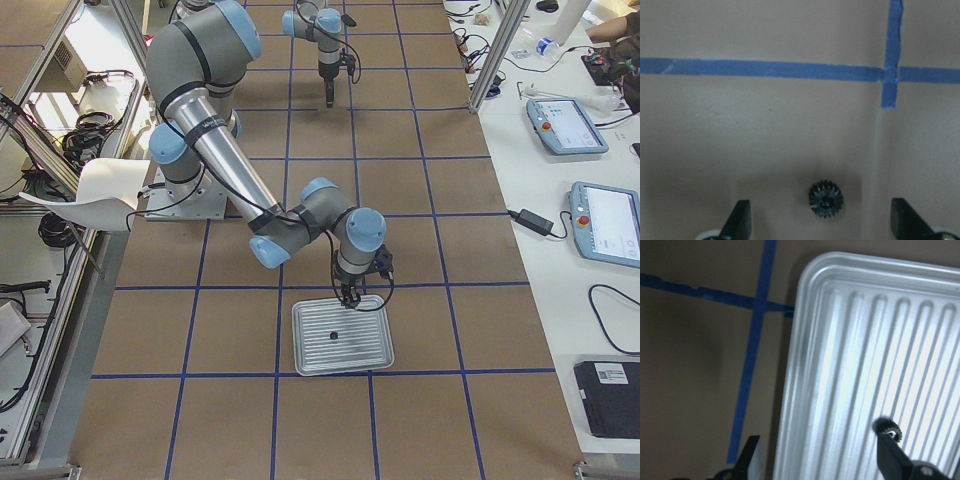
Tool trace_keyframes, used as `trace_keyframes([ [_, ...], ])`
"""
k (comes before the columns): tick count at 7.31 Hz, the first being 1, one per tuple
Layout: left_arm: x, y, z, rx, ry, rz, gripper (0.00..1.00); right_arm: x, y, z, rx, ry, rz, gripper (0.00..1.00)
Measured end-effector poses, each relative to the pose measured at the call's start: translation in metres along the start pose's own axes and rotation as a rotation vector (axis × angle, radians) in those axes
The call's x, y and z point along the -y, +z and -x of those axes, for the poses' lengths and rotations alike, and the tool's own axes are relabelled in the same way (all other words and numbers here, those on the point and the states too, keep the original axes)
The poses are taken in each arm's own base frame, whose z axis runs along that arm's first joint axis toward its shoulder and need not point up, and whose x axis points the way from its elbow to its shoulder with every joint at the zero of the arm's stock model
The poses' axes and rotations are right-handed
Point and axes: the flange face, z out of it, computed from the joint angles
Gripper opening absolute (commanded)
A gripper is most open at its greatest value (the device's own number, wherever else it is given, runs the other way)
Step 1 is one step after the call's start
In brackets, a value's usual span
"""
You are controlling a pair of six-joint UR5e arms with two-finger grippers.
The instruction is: Place bearing gear from tray to pile
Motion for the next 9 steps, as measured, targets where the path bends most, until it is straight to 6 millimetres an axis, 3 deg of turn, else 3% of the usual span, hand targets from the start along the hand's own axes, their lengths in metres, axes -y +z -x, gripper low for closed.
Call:
trace_keyframes([
  [2,0.0,0.002,-0.001,0.001,-0.003,0.0,0.0,-0.015,0.024,-0.053,-0.008,-0.023,-0.005,0.83],
  [3,0.001,0.001,-0.001,-0.001,-0.006,-0.005,0.0,-0.019,0.035,-0.067,-0.004,-0.029,-0.003,0.8],
  [5,0.01,-0.011,-0.004,-0.013,-0.005,-0.034,0.0,-0.022,0.048,-0.073,0.012,-0.031,0.006,0.73],
  [7,0.035,-0.045,0.0,-0.007,-0.02,-0.023,0.0,-0.022,0.054,-0.072,0.026,-0.024,0.009,0.7],
  [8,0.055,-0.064,0.019,0.011,-0.053,0.022,0.0,-0.022,0.056,-0.071,0.032,-0.022,0.007,0.67],
  [9,0.072,-0.08,0.049,0.025,-0.08,0.066,0.0,-0.022,0.057,-0.07,0.036,-0.014,0.007,0.54],
])
